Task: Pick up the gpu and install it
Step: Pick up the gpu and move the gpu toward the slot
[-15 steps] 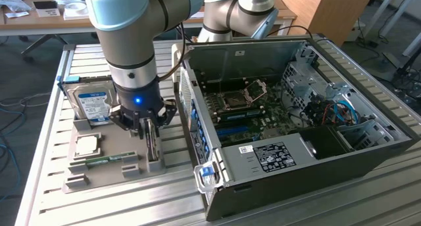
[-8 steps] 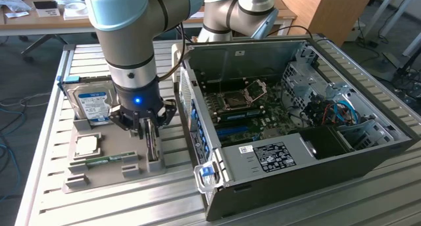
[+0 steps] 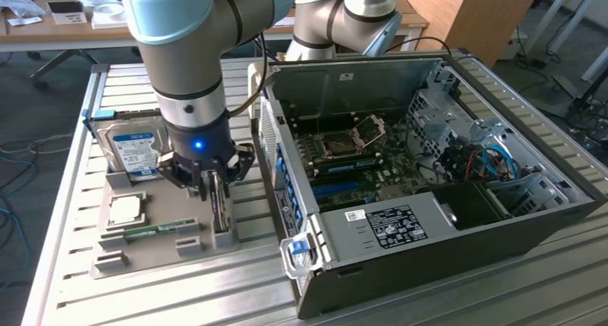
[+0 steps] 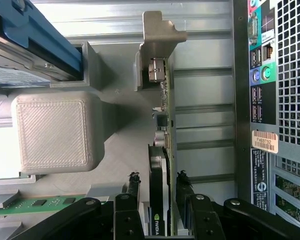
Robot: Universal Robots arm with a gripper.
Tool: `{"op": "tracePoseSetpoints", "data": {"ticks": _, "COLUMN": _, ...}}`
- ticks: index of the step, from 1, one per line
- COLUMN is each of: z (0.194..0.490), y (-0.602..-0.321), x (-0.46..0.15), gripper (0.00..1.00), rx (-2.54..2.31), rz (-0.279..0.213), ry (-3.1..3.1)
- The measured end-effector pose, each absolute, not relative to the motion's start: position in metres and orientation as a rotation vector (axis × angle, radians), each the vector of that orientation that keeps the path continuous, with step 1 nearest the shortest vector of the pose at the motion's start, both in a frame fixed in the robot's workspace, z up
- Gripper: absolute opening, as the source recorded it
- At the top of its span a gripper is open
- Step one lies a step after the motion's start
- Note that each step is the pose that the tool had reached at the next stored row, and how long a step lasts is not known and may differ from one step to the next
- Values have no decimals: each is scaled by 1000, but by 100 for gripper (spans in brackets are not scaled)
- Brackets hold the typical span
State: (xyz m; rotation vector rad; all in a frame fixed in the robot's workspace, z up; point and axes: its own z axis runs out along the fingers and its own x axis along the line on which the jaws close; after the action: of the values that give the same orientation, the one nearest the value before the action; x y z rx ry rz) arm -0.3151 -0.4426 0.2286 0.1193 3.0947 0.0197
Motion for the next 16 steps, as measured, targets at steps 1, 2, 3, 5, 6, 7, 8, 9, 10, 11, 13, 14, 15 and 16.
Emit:
{"op": "tracePoseSetpoints", "data": {"ticks": 1, "z": 229, "y": -443, "x": -315, "gripper": 43, "rx": 119, "rz": 20, "ry": 3095}}
{"op": "tracePoseSetpoints", "data": {"ticks": 2, "z": 229, "y": -443, "x": -315, "gripper": 43, "rx": 119, "rz": 20, "ry": 3095}}
{"op": "tracePoseSetpoints", "data": {"ticks": 3, "z": 229, "y": -443, "x": -315, "gripper": 43, "rx": 119, "rz": 20, "ry": 3095}}
{"op": "tracePoseSetpoints", "data": {"ticks": 5, "z": 229, "y": -443, "x": -315, "gripper": 43, "rx": 119, "rz": 20, "ry": 3095}}
{"op": "tracePoseSetpoints", "data": {"ticks": 6, "z": 229, "y": -443, "x": -315, "gripper": 43, "rx": 119, "rz": 20, "ry": 3095}}
{"op": "tracePoseSetpoints", "data": {"ticks": 7, "z": 229, "y": -443, "x": -315, "gripper": 43, "rx": 119, "rz": 20, "ry": 3095}}
{"op": "tracePoseSetpoints", "data": {"ticks": 8, "z": 229, "y": -443, "x": -315, "gripper": 43, "rx": 119, "rz": 20, "ry": 3095}}
{"op": "tracePoseSetpoints", "data": {"ticks": 9, "z": 229, "y": -443, "x": -315, "gripper": 43, "rx": 119, "rz": 20, "ry": 3095}}
{"op": "tracePoseSetpoints", "data": {"ticks": 10, "z": 228, "y": -443, "x": -314, "gripper": 43, "rx": 119, "rz": 20, "ry": 3095}}
{"op": "tracePoseSetpoints", "data": {"ticks": 11, "z": 228, "y": -443, "x": -314, "gripper": 43, "rx": 119, "rz": 20, "ry": 3095}}
{"op": "tracePoseSetpoints", "data": {"ticks": 13, "z": 229, "y": -443, "x": -314, "gripper": 43, "rx": 119, "rz": 20, "ry": 3095}}
{"op": "tracePoseSetpoints", "data": {"ticks": 14, "z": 229, "y": -443, "x": -314, "gripper": 43, "rx": 119, "rz": 20, "ry": 3095}}
{"op": "tracePoseSetpoints", "data": {"ticks": 15, "z": 229, "y": -443, "x": -314, "gripper": 43, "rx": 119, "rz": 20, "ry": 3095}}
{"op": "tracePoseSetpoints", "data": {"ticks": 16, "z": 229, "y": -443, "x": -314, "gripper": 43, "rx": 119, "rz": 20, "ry": 3095}}
